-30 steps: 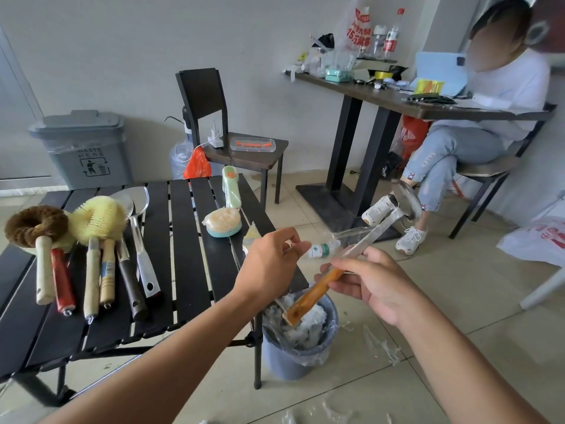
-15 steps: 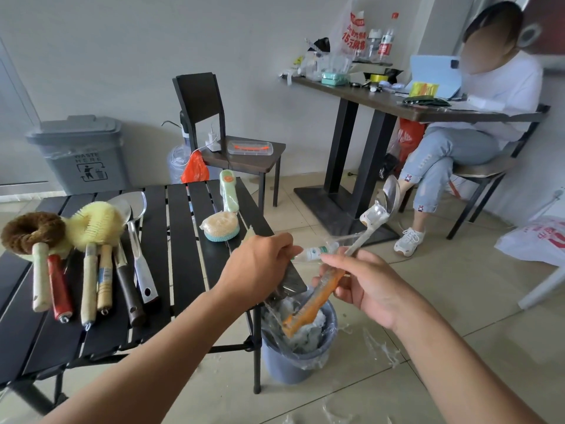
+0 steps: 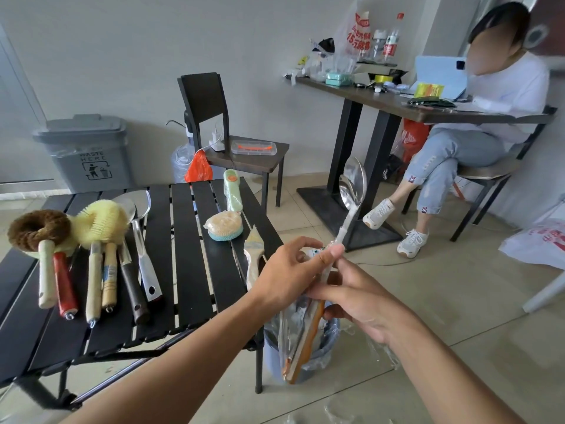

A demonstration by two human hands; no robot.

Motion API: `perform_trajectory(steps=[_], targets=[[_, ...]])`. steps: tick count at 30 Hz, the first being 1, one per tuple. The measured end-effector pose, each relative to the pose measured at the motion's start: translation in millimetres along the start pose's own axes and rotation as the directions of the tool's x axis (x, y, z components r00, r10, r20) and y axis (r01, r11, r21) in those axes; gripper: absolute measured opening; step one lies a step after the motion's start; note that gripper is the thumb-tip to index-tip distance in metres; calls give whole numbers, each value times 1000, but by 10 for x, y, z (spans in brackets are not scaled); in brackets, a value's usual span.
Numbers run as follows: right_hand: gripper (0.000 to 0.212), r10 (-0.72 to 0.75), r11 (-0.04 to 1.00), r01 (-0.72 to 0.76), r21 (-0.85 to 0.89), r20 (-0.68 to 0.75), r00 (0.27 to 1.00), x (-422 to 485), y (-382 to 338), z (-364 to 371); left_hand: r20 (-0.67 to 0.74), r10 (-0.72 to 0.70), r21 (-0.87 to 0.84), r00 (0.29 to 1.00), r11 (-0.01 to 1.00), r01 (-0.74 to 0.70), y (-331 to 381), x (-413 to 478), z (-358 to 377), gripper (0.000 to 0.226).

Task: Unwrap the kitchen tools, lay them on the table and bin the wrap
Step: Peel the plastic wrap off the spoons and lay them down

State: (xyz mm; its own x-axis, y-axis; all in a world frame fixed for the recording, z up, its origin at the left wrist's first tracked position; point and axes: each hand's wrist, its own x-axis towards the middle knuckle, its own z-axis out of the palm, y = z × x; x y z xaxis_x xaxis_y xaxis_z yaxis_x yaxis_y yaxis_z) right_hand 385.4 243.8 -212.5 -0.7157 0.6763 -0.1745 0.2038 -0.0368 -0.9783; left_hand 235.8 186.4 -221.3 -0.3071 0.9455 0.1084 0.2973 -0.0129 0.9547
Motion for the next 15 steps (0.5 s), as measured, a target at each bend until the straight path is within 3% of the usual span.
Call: perform_trajectory(steps=[7, 15], targets=[[37, -14, 1000, 14, -9, 9, 1000, -5, 9, 23, -114, 208, 94, 971, 976, -198, -10, -7, 27, 31], [35, -15, 999, 17, 33, -47, 999, 26, 24, 16, -314, 217, 241, 924, 960, -144, -78, -18, -1, 30]])
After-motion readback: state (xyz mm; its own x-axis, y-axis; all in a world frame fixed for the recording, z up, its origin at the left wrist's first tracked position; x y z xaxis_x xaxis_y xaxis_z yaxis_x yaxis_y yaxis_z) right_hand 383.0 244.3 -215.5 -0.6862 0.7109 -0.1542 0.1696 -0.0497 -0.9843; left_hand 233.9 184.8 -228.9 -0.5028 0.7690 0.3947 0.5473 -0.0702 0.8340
